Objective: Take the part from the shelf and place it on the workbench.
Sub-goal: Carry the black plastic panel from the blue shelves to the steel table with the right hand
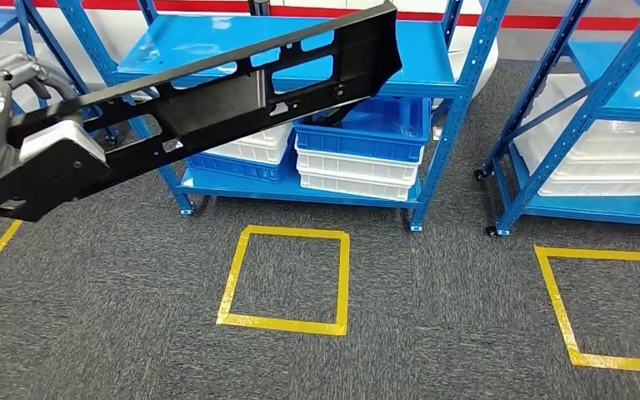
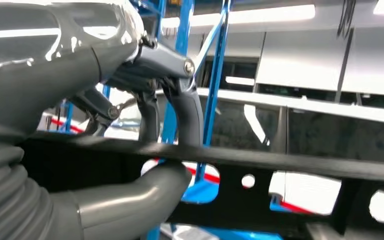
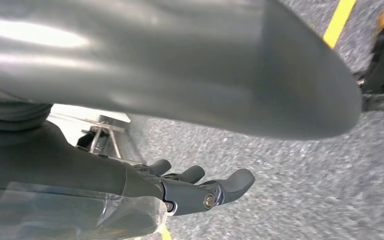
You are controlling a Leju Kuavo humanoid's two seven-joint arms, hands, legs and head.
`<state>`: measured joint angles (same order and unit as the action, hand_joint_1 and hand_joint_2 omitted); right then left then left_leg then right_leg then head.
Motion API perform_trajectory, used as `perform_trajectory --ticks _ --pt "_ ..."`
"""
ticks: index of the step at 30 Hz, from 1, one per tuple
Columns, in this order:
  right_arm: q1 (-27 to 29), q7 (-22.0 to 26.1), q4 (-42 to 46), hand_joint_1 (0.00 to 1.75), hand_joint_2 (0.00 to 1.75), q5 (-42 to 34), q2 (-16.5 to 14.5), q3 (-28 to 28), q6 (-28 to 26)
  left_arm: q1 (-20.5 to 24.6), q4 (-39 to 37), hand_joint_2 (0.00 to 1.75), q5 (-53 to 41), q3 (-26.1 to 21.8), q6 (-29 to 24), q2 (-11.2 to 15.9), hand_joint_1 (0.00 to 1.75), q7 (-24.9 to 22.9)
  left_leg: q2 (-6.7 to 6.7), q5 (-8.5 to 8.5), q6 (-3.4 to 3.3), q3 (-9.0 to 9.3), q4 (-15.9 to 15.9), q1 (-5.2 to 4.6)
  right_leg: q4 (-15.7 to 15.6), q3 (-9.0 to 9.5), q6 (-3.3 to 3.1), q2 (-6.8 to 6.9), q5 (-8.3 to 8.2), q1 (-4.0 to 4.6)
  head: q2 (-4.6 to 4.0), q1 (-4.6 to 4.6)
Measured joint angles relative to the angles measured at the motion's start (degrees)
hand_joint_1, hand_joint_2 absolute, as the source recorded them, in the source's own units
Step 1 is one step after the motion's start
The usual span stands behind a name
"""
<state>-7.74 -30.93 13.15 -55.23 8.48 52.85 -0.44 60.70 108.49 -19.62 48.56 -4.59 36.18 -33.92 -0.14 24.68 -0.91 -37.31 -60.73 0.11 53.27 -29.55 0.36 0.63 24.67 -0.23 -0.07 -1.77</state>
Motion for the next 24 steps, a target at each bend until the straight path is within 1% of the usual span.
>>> perform_trajectory --ticks 1,2,3,4,5,7,8,9,10,12,13,14,15,17,18,19,20,21,22,23,24 --pt "0.0 0.0 0.0 0.0 0.0 0.0 0.0 0.0 0.0 0.0 0.0 1.75 0.1 0.0 0.0 0.0 1.75 0.0 0.01 2.63 0.36 -1.54 -4.4 0.14 0.0 -0.56 -0.11 0.04 -0.4 -0.02 0.0 0.02" --pt "0.0 0.0 0.0 0.0 0.0 0.0 0.0 0.0 0.0 -0.1 0.0 1.75 0.1 0.0 0.0 0.1 1.75 0.0 0.02 4.69 0.63 -2.83 -8.6 0.27 0.0 -1.12 -0.1 0.07 -0.81 -0.01 0.0 0.02" --pt "0.0 0.0 0.0 0.0 0.0 0.0 0.0 0.0 0.0 -0.2 0.0 1.75 0.1 0.0 0.1 0.1 1.75 0.0 0.02 5.83 0.81 -3.33 -11.1 0.37 0.1 -1.69 -0.04 0.08 -1.2 -0.01 0.0 0.01" --pt "0.0 0.0 0.0 0.0 0.0 0.0 0.0 0.0 0.0 -0.3 0.0 1.75 0.1 0.1 0.1 0.1 1.75 0.0 0.02 5.94 0.91 -2.68 -11.4 0.45 0.1 -2.21 0.05 0.08 -1.58 -0.01 0.0 0.02" --pt "0.0 0.0 0.0 0.0 0.0 0.0 0.0 0.0 0.0 -0.3 0.0 1.75 0.2 0.0 0.2 0.2 1.75 0.0 0.03 5.06 0.94 -0.69 -9.0 0.52 0.1 -2.64 0.18 0.07 -1.92 -0.03 0.0 0.02" --pt "0.0 0.0 0.0 0.0 0.0 0.1 0.0 0.0 0.0 -0.2 0.0 1.75 0.6 0.0 0.5 0.2 1.75 0.0 0.02 2.55 0.81 5.41 0.3 0.56 0.1 -3.18 0.6 0.02 -2.48 0.02 0.0 0.02" --pt "0.0 0.0 0.0 0.0 0.0 0.1 0.0 0.0 0.0 -0.2 0.0 1.75 0.8 -0.1 0.7 0.2 1.75 0.0 -0.02 1.65 0.48 7.75 4.2 0.44 0.2 -3.4 0.86 -0.01 -2.74 0.1 0.0 -0.01" --pt "0.0 0.0 0.0 0.0 0.0 0.1 0.1 0.0 0.0 -0.2 0.1 1.75 1.1 -0.1 0.8 0.2 1.75 0.0 -0.06 1.19 0.1 9.01 6.6 0.3 0.2 -3.61 1.14 -0.02 -2.99 0.19 0.0 -0.03" --pt "0.0 0.0 0.0 0.0 0.0 0.1 0.1 0.0 0.0 -0.2 0.1 1.75 1.3 -0.1 0.9 0.3 1.75 0.0 -0.11 1.07 -0.34 9.28 7.5 0.11 0.3 -3.82 1.43 -0.03 -3.25 0.27 0.0 -0.05" --pt "0.0 0.0 0.0 0.0 0.0 0.0 0.1 0.0 0.0 -0.3 0.2 1.75 1.5 -0.1 1.0 0.4 1.75 0.0 -0.13 0.46 -1.25 8.81 7.3 -0.03 0.4 -4.22 1.98 -0.03 -3.58 0.17 0.0 -0.07" --pt "0.0 0.0 0.0 0.0 0.0 0.0 0.1 0.0 0.0 -0.3 0.2 1.75 1.5 -0.1 1.0 0.4 1.75 0.0 -0.11 0.13 -1.71 8.61 7.4 -0.04 1.0 -4.61 2.22 -0.07 -3.1 0.05 0.0 -0.07" --pt "0.0 0.0 0.0 0.0 0.0 0.0 0.1 0.0 0.0 -0.3 0.2 1.75 1.5 -0.1 1.0 0.4 1.75 0.0 -0.08 -0.19 -2.16 8.38 7.4 0.01 2.7 -5.42 2.43 -0.11 -1.75 -0.04 0.0 -0.08" --pt "0.1 0.0 0.0 0.0 0.0 0.0 0.1 0.0 0.0 -0.3 0.3 1.75 1.5 -0.1 1.0 0.4 1.75 0.0 -0.05 -0.47 -2.53 8.14 7.5 0.03 5.8 -6.72 2.57 -0.14 0.35 -0.12 0.0 -0.09" --pt "0.1 0.0 0.0 0.0 0.0 -0.1 0.1 0.0 0.0 -0.4 0.3 1.75 1.5 -0.1 1.0 0.5 1.75 0.1 -0.02 -0.82 -2.92 7.61 7.4 -0.18 14.2 -9.87 2.71 -0.18 4.99 -0.17 0.0 -0.11" --pt "0.2 0.0 0.0 0.0 0.0 -0.1 0.1 0.0 0.0 -0.5 0.4 1.75 1.5 0.0 1.0 0.5 1.75 0.2 -0.04 -0.95 -3.01 7.42 7.4 -0.31 17.3 -10.85 2.7 -0.18 6.22 -0.18 0.0 -0.11" --pt "0.3 -0.1 0.0 0.0 0.0 -0.1 0.1 0.0 0.0 -0.6 0.4 1.75 1.5 0.0 1.0 0.6 1.75 0.2 -0.07 -1.04 -3.06 7.29 7.4 -0.43 18.3 -10.82 2.63 -0.18 6.31 -0.16 0.0 -0.11" --pt "0.3 -0.1 0.0 0.0 0.0 -0.1 0.1 0.0 0.0 -0.8 0.4 1.75 1.5 0.0 1.0 0.7 1.75 0.2 -0.11 -1.11 -3.07 7.22 7.3 -0.53 16.8 -9.61 2.51 -0.19 5.33 -0.12 0.0 -0.11" --pt "0.3 -0.1 0.0 0.0 0.0 0.0 0.1 0.0 0.0 -0.9 0.4 1.75 1.5 0.0 1.0 0.7 1.75 0.2 -0.15 -1.13 -3.06 7.21 7.2 -0.61 13.2 -7.38 2.29 -0.2 3.55 -0.06 0.0 -0.11" --pt "0.3 -0.2 0.0 0.0 0.0 0.0 0.1 0.0 0.0 -0.9 0.5 1.75 1.5 0.0 1.0 0.8 1.75 0.2 -0.17 -1.12 -3.03 7.2 7.2 -0.67 8.8 -4.84 1.99 -0.22 1.94 0.04 0.0 -0.11" --pt "0.2 -0.2 0.0 0.0 0.0 0.0 0.1 0.0 0.0 -0.9 0.5 1.75 1.5 0.0 1.0 0.9 1.75 0.2 -0.18 -1.14 -2.93 7.09 7.0 -0.79 4.9 -2.76 1.7 -0.22 0.74 0.22 0.0 -0.09" --pt "0.2 -0.1 0.0 0.0 0.0 0.0 0.1 0.0 0.0 -0.9 0.5 1.75 1.5 -0.1 1.0 1.0 1.75 0.2 -0.17 -1.2 -2.74 6.84 6.9 -0.84 2.4 -1.54 1.45 -0.23 0.14 0.37 0.0 -0.09"
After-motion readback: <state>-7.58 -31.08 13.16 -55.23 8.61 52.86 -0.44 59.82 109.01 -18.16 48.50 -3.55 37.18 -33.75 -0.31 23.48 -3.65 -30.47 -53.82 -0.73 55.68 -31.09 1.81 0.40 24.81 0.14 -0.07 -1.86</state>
